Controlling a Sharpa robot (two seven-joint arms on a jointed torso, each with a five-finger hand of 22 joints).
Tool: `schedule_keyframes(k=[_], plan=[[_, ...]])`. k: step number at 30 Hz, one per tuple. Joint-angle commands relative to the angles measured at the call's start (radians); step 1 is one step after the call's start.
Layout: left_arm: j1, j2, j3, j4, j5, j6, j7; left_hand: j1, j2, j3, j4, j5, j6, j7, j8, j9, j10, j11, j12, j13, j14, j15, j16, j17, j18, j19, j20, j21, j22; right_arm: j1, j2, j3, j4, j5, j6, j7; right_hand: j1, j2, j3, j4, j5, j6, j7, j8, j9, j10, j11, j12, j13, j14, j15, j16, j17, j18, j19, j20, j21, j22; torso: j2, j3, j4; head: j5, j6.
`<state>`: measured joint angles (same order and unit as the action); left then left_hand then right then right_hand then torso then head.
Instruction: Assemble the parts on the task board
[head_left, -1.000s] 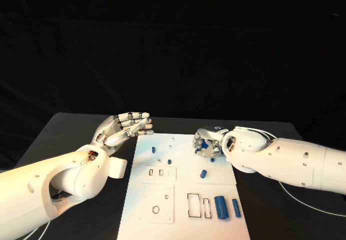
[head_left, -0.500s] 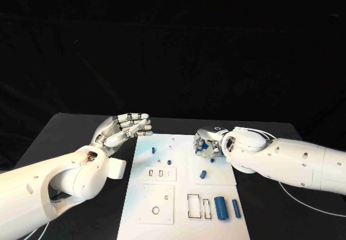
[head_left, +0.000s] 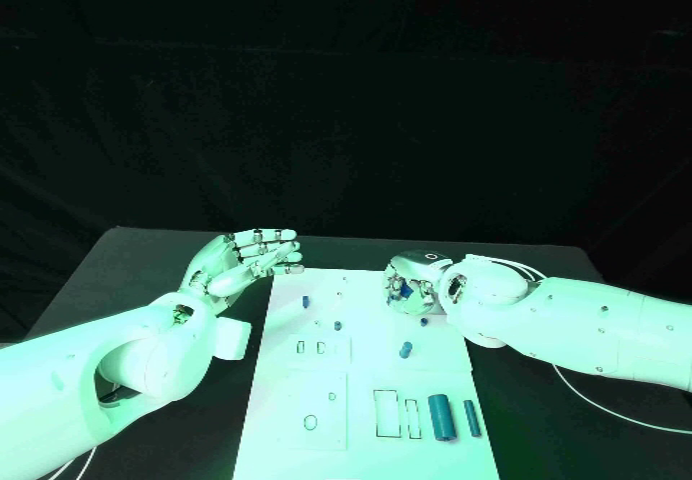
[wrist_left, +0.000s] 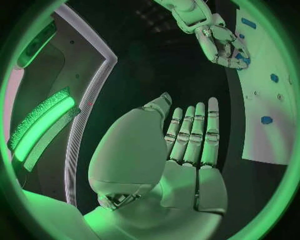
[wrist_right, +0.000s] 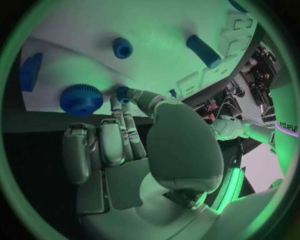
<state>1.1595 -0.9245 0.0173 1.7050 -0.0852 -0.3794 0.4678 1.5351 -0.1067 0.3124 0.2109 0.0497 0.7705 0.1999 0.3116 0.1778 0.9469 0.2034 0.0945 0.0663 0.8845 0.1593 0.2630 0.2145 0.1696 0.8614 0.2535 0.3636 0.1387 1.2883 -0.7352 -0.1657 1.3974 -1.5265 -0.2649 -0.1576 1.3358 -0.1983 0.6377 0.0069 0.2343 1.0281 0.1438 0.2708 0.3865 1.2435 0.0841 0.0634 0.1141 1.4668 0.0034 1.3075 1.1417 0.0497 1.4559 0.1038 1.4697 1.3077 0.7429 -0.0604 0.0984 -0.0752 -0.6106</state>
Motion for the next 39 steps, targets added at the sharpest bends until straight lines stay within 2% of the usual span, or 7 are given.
schedule_keyframes(k=[1,8,18,23,28,35,39], plan=[[0.002,0.003,0.001,0.001,-0.005,0.019,0.0,0.011,-0.003,0.006,0.0,0.002,0.009,0.052,-0.005,-0.001,0.007,-0.003,-0.003,-0.001,0.007,-0.002,0.005,0.002,0.012,0.005,-0.001,0.003,0.001,0.0,0.005,0.0,0.003,-0.006,-0.057,0.009,0.013,0.026,0.018,-0.018,0.004,0.005,0.001,0.001,0.001,0.019,-0.011,0.004,0.017,0.027,-0.009,0.006,-0.001,-0.011,0.008,-0.002,0.005,0.098,-0.001,-0.0008,0.0023,-0.001,0.002],[0.002,0.004,0.001,0.0,-0.005,0.014,-0.004,0.015,-0.002,0.016,-0.005,0.002,0.01,0.053,-0.006,-0.003,0.008,-0.003,-0.006,-0.001,0.007,-0.002,0.005,0.003,0.011,0.004,-0.003,0.006,0.002,0.003,0.033,0.001,-0.003,-0.009,-0.1,0.004,0.012,0.025,0.018,-0.021,0.003,0.005,0.001,0.003,0.004,0.021,-0.011,0.004,0.018,0.026,-0.01,0.006,-0.003,-0.012,0.008,-0.002,0.006,0.1,0.0,-0.0015,0.0043,-0.003,0.006],[0.002,0.008,0.001,-0.001,-0.002,0.021,-0.003,0.015,-0.002,0.018,-0.006,0.002,0.01,0.053,-0.007,-0.003,0.008,-0.002,-0.007,-0.001,0.007,-0.002,0.005,0.003,0.011,0.004,-0.003,0.007,0.002,0.011,0.11,0.002,-0.066,-0.019,-0.15,-0.001,0.008,0.023,0.016,-0.024,-0.006,0.003,0.002,0.004,0.009,0.021,-0.01,0.003,0.02,0.026,-0.009,0.007,-0.003,-0.011,0.008,-0.002,0.006,0.1,0.001,-0.0027,0.0054,-0.002,0.006],[0.002,0.012,0.001,-0.003,-0.001,0.024,-0.002,0.016,-0.003,0.021,-0.007,0.002,0.01,0.053,-0.008,-0.004,0.008,-0.002,-0.008,-0.002,0.007,-0.002,0.004,0.004,0.011,0.004,-0.003,0.008,0.003,0.013,0.144,0.003,-0.099,-0.02,-0.153,0.002,0.007,0.022,0.015,-0.025,-0.007,0.003,0.002,0.005,0.01,0.022,-0.01,0.003,0.02,0.026,-0.009,0.007,-0.003,-0.012,0.008,-0.002,0.007,0.101,0.002,-0.0029,0.0082,0.003,0.006],[0.002,0.015,0.001,-0.004,-0.001,0.025,-0.002,0.016,-0.003,0.021,-0.007,0.002,0.01,0.053,-0.008,-0.004,0.008,-0.002,-0.008,-0.002,0.007,-0.002,0.004,0.004,0.011,0.004,-0.003,0.008,0.003,0.014,0.166,0.003,-0.122,-0.02,-0.154,0.002,0.004,0.021,0.014,-0.025,-0.01,0.002,0.002,0.005,0.012,0.021,-0.01,0.002,0.02,0.026,-0.009,0.008,-0.002,-0.012,0.008,-0.002,0.007,0.101,0.005,-0.0035,0.0137,0.003,0.008],[0.002,0.017,0.001,-0.005,-0.001,0.019,-0.002,0.016,-0.004,0.024,-0.009,0.002,0.009,0.054,-0.009,-0.004,0.008,-0.002,-0.01,-0.002,0.007,-0.002,0.004,0.005,0.011,0.003,-0.003,0.009,0.003,0.014,0.188,0.003,-0.145,-0.024,-0.146,-0.004,0.001,0.019,0.013,-0.026,-0.015,-0.002,0.003,0.004,0.015,0.018,-0.009,0.001,0.02,0.026,-0.008,0.011,0.001,-0.012,0.009,-0.002,0.008,0.103,0.006,-0.0041,0.0135,0.001,0.012],[0.002,0.017,0.001,-0.004,-0.001,0.013,-0.002,0.012,-0.004,0.026,-0.008,0.002,0.01,0.055,-0.009,-0.005,0.008,-0.001,-0.011,-0.002,0.007,-0.002,0.004,0.005,0.01,0.003,-0.003,0.01,0.003,0.014,0.203,0.003,-0.16,-0.028,-0.133,-0.009,0.001,0.019,0.014,-0.028,-0.017,-0.005,0.003,0.003,0.016,0.016,-0.009,0.0,0.02,0.027,-0.008,0.012,0.001,-0.012,0.01,-0.001,0.009,0.105,0.006,-0.0037,0.0136,0.006,0.011]])
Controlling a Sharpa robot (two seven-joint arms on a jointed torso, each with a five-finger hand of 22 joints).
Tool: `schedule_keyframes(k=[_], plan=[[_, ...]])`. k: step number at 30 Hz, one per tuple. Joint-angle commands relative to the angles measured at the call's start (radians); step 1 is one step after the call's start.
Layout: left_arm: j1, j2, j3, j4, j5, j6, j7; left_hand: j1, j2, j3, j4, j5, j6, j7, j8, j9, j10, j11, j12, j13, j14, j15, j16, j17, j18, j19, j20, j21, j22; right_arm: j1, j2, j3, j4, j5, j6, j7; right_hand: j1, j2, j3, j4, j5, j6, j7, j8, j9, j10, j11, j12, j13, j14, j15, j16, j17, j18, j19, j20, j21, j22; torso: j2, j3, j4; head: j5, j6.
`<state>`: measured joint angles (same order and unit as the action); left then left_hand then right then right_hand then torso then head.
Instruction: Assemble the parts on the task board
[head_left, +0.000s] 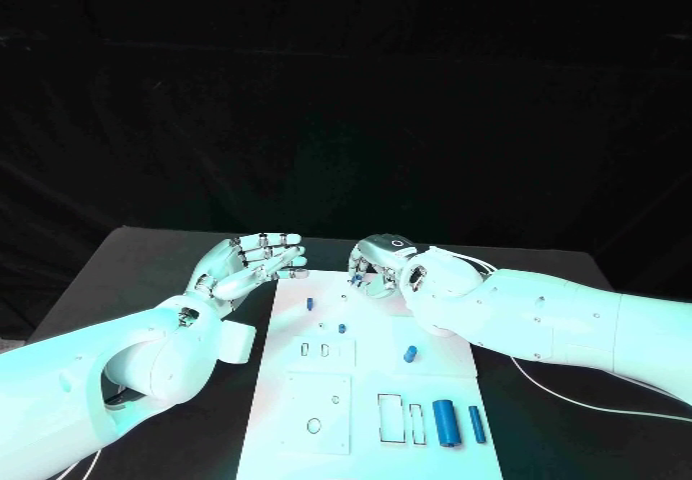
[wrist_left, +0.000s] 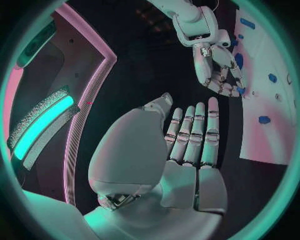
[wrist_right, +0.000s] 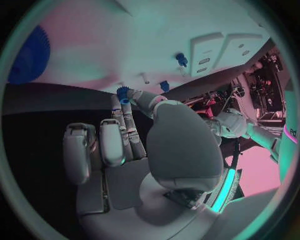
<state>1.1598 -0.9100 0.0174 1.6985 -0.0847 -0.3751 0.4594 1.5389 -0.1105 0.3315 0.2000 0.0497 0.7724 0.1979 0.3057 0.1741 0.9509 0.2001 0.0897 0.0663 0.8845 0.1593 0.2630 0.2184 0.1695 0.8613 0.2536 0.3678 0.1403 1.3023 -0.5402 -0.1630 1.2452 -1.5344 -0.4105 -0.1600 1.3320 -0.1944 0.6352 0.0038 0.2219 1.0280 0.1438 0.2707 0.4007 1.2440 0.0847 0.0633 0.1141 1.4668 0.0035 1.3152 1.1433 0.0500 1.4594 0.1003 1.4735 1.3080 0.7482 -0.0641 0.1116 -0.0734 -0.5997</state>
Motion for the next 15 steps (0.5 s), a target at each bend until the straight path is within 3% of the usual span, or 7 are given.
schedule_keyframes(k=[1,7,15], plan=[[0.002,0.003,0.001,0.002,-0.001,0.008,0.007,0.008,-0.001,0.007,0.003,0.002,0.008,0.057,-0.003,-0.001,0.004,0.002,-0.006,-0.002,0.007,-0.002,0.004,0.001,0.01,0.003,-0.003,0.006,0.002,0.0,0.011,0.0,-0.011,-0.021,0.013,-0.007,0.005,0.015,0.016,-0.025,-0.005,-0.005,0.003,0.003,0.002,0.016,-0.01,0.0,0.02,0.027,-0.008,0.004,0.0,-0.013,0.006,0.002,0.005,0.104,0.001,0.0,0.0007,0.004,-0.001],[0.01,0.0,0.001,0.008,-0.001,0.006,0.006,0.006,-0.001,0.008,0.004,0.002,0.008,0.057,-0.004,-0.002,0.004,0.002,-0.007,-0.002,0.008,-0.002,0.004,0.002,0.01,0.002,-0.003,0.006,0.002,0.002,0.023,0.0,-0.021,-0.025,0.014,-0.012,0.0,0.015,0.016,-0.024,-0.009,-0.008,0.004,0.002,0.004,0.012,-0.008,0.0,0.02,0.026,-0.007,0.003,-0.003,-0.012,0.003,0.003,0.002,0.1,0.004,-0.0027,0.0008,0.01,0.004],[0.018,-0.002,0.001,0.012,-0.001,0.006,0.005,0.006,-0.001,0.008,0.004,0.002,0.008,0.057,-0.004,-0.002,0.004,0.002,-0.007,-0.002,0.008,-0.002,0.004,0.002,0.01,0.002,-0.003,0.006,0.002,0.002,0.037,0.0,-0.041,-0.029,0.011,-0.018,-0.002,0.015,0.015,-0.024,-0.013,-0.01,0.005,0.002,0.006,0.011,-0.008,0.0,0.021,0.026,-0.006,0.003,-0.004,-0.011,0.002,0.003,0.002,0.1,0.008,-0.0037,0.0022,0.011,-0.002]])
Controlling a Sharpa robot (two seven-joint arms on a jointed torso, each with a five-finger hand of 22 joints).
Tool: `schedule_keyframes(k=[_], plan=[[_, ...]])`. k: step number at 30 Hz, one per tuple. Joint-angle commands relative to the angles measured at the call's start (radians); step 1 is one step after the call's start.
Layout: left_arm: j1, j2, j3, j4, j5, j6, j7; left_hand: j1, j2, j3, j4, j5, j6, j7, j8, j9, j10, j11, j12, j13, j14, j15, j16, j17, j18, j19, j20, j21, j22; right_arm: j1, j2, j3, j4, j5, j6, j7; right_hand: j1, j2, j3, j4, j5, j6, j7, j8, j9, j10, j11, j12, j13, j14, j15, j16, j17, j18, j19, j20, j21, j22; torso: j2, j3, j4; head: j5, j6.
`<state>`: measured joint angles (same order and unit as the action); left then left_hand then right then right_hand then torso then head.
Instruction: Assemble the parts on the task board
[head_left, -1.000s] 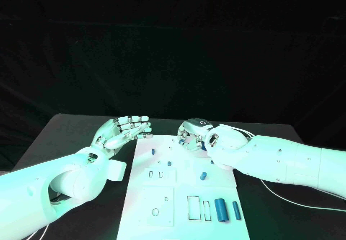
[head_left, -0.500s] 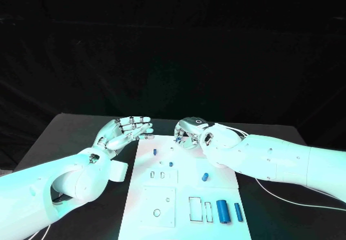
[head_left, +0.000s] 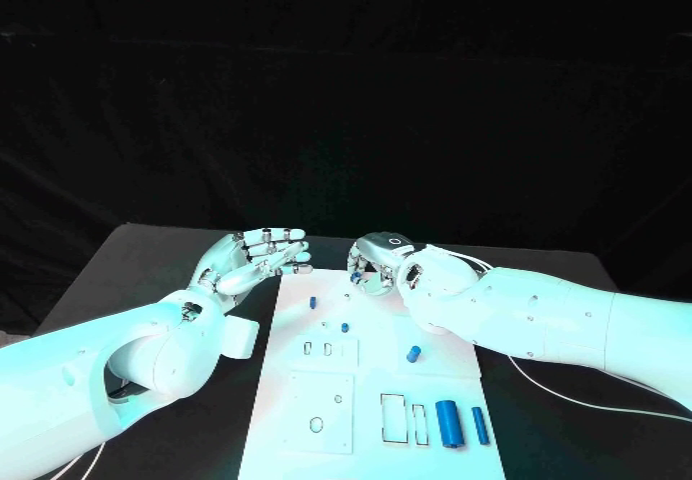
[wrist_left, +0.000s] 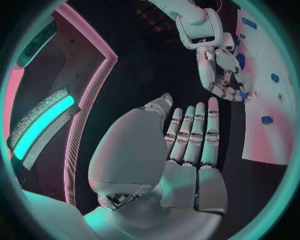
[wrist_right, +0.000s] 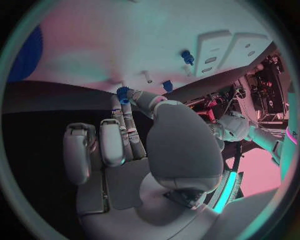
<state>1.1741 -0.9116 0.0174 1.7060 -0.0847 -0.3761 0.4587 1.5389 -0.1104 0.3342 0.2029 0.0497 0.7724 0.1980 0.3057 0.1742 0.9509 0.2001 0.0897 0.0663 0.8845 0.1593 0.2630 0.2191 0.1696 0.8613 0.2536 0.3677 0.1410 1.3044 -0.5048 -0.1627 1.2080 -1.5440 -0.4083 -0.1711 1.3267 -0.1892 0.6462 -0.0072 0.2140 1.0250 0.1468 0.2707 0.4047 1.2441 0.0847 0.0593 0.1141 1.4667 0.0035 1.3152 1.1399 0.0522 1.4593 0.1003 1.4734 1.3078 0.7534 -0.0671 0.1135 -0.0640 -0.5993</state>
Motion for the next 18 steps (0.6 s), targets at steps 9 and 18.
schedule_keyframes(k=[9,18], plan=[[0.01,-0.001,0.001,0.007,-0.001,0.007,0.004,0.006,-0.001,0.005,0.001,0.002,0.008,0.057,-0.004,-0.002,0.004,0.002,-0.007,-0.002,0.008,-0.002,0.004,0.001,0.01,0.002,-0.003,0.006,0.001,0.0,0.012,0.0,-0.018,-0.019,0.024,-0.005,0.0,0.008,0.004,-0.013,-0.007,-0.01,0.002,0.001,0.003,0.008,-0.007,0.003,0.021,0.025,-0.006,0.003,-0.002,-0.013,0.0,0.004,0.0,0.097,0.005,-0.0019,0.0021,0.003,-0.01],[0.011,0.0,0.001,0.009,-0.001,0.008,0.002,0.006,-0.001,0.005,0.001,0.002,0.008,0.057,-0.004,-0.002,0.004,0.002,-0.007,-0.002,0.008,-0.002,0.004,0.001,0.01,0.002,-0.003,0.006,0.001,-0.001,0.019,-0.001,-0.03,-0.018,0.042,-0.002,-0.004,0.006,0.002,-0.012,-0.011,-0.012,0.003,0.0,0.005,0.006,-0.006,0.003,0.021,0.025,-0.005,0.003,-0.004,-0.013,-0.001,0.005,-0.001,0.096,0.005,-0.0027,0.0018,0.005,-0.012]])
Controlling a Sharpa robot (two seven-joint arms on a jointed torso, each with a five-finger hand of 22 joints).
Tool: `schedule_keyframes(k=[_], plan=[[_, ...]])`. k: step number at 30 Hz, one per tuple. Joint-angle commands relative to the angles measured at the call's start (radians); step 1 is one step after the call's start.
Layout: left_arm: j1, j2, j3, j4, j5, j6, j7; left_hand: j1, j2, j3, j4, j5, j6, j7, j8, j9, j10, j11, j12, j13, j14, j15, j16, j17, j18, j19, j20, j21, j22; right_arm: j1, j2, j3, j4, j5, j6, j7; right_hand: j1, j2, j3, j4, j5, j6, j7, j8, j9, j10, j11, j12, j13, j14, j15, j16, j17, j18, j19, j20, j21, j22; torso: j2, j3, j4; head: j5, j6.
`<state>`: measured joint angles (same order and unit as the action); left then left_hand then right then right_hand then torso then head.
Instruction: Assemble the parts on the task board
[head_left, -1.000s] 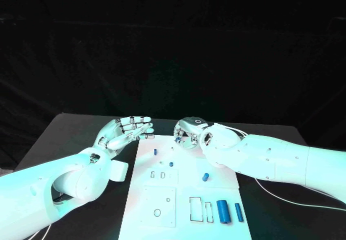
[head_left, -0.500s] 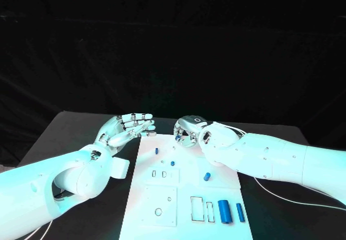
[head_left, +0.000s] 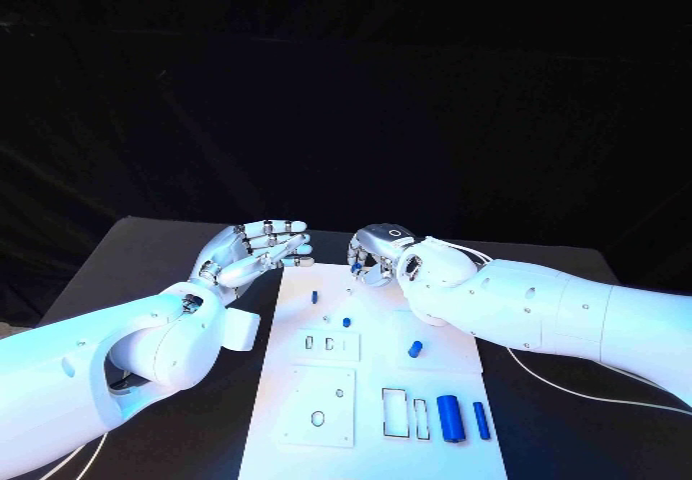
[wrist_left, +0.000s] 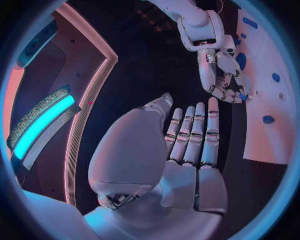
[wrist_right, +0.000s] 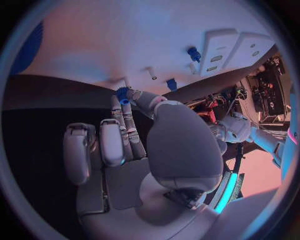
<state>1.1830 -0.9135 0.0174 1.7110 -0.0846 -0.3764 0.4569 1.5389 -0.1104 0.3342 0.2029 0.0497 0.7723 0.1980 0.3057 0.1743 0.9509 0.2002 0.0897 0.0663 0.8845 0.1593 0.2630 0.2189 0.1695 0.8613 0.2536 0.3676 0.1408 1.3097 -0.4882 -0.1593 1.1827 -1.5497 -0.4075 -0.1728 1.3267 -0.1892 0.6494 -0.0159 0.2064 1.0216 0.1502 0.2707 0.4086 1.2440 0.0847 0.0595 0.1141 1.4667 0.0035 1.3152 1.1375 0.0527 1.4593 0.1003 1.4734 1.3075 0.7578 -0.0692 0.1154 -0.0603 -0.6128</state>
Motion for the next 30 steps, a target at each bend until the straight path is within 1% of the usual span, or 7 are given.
schedule_keyframes(k=[1,7,13,21,26,30], plan=[[0.002,0.002,0.001,0.004,-0.001,0.008,0.004,0.006,-0.001,0.005,0.001,0.002,0.008,0.057,-0.004,-0.002,0.004,0.002,-0.007,-0.002,0.008,-0.002,0.004,0.001,0.01,0.003,-0.003,0.006,0.001,-0.006,0.003,-0.004,-0.005,-0.012,0.043,0.0,-0.006,0.005,-0.001,-0.003,-0.004,-0.011,0.0,-0.001,0.002,0.004,-0.006,0.003,0.021,0.024,-0.005,0.002,-0.004,-0.012,-0.003,0.005,-0.003,0.093,0.0,-0.0004,-0.0002,0.001,0.001],[0.002,0.002,0.001,0.004,-0.001,0.009,0.003,0.006,-0.001,0.005,0.001,0.002,0.008,0.057,-0.004,-0.002,0.004,0.002,-0.007,-0.002,0.008,-0.002,0.004,0.001,0.01,0.003,-0.003,0.006,0.001,-0.006,-0.001,-0.004,0.0,-0.011,0.063,0.0,-0.008,0.004,-0.001,-0.003,-0.004,-0.013,0.0,-0.002,0.003,0.002,-0.005,0.002,0.02,0.024,-0.004,0.002,-0.004,-0.012,-0.004,0.006,-0.003,0.092,0.001,-0.0008,-0.0011,0.002,-0.001],[0.002,0.001,0.001,0.003,-0.001,0.009,0.003,0.006,-0.001,0.005,0.001,0.002,0.008,0.057,-0.004,-0.002,0.004,0.002,-0.007,-0.002,0.008,-0.002,0.004,0.001,0.01,0.003,-0.003,0.006,0.001,-0.007,-0.011,-0.004,0.009,-0.011,0.072,-0.002,-0.01,0.002,-0.002,-0.002,-0.005,-0.014,0.001,-0.002,0.004,0.001,-0.005,0.003,0.021,0.024,-0.004,0.002,-0.005,-0.012,-0.004,0.006,-0.003,0.093,0.001,-0.0009,-0.0014,0.002,-0.002],[0.002,0.0,0.001,0.0,-0.001,0.009,0.003,0.006,-0.001,0.005,0.001,0.002,0.008,0.057,-0.004,-0.002,0.004,0.002,-0.007,-0.002,0.008,-0.002,0.004,0.001,0.01,0.003,-0.003,0.006,0.001,-0.008,-0.022,-0.005,0.033,-0.012,0.063,-0.003,-0.013,0.001,-0.002,-0.001,-0.005,-0.014,0.001,-0.002,0.005,0.001,-0.005,0.004,0.021,0.024,-0.003,0.003,-0.005,-0.012,-0.004,0.006,-0.003,0.093,0.001,-0.0007,-0.0003,0.002,0.0],[0.002,0.0,0.001,0.0,-0.001,0.01,0.002,0.006,-0.001,0.005,0.001,0.002,0.008,0.057,-0.004,-0.002,0.004,0.002,-0.007,-0.002,0.008,-0.002,0.004,0.001,0.01,0.003,-0.003,0.006,0.001,-0.009,-0.025,-0.005,0.039,-0.012,0.053,-0.004,-0.014,0.001,-0.002,-0.001,-0.004,-0.014,0.0,-0.002,0.006,0.002,-0.005,0.004,0.021,0.023,-0.003,0.002,-0.007,-0.012,-0.005,0.006,-0.004,0.091,0.001,-0.0014,-0.0006,0.003,-0.001],[0.002,0.001,0.001,0.0,-0.001,0.01,0.001,0.006,-0.001,0.005,0.001,0.002,0.008,0.057,-0.004,-0.002,0.004,0.002,-0.007,-0.002,0.008,-0.002,0.004,0.001,0.01,0.003,-0.003,0.006,0.001,-0.01,-0.026,-0.005,0.042,-0.012,0.045,-0.003,-0.014,0.001,-0.002,0.0,-0.004,-0.014,0.0,-0.002,0.006,0.002,-0.005,0.004,0.021,0.023,-0.003,0.002,-0.007,-0.012,-0.005,0.007,-0.004,0.092,0.002,-0.0011,-0.0013,0.004,0.0]])
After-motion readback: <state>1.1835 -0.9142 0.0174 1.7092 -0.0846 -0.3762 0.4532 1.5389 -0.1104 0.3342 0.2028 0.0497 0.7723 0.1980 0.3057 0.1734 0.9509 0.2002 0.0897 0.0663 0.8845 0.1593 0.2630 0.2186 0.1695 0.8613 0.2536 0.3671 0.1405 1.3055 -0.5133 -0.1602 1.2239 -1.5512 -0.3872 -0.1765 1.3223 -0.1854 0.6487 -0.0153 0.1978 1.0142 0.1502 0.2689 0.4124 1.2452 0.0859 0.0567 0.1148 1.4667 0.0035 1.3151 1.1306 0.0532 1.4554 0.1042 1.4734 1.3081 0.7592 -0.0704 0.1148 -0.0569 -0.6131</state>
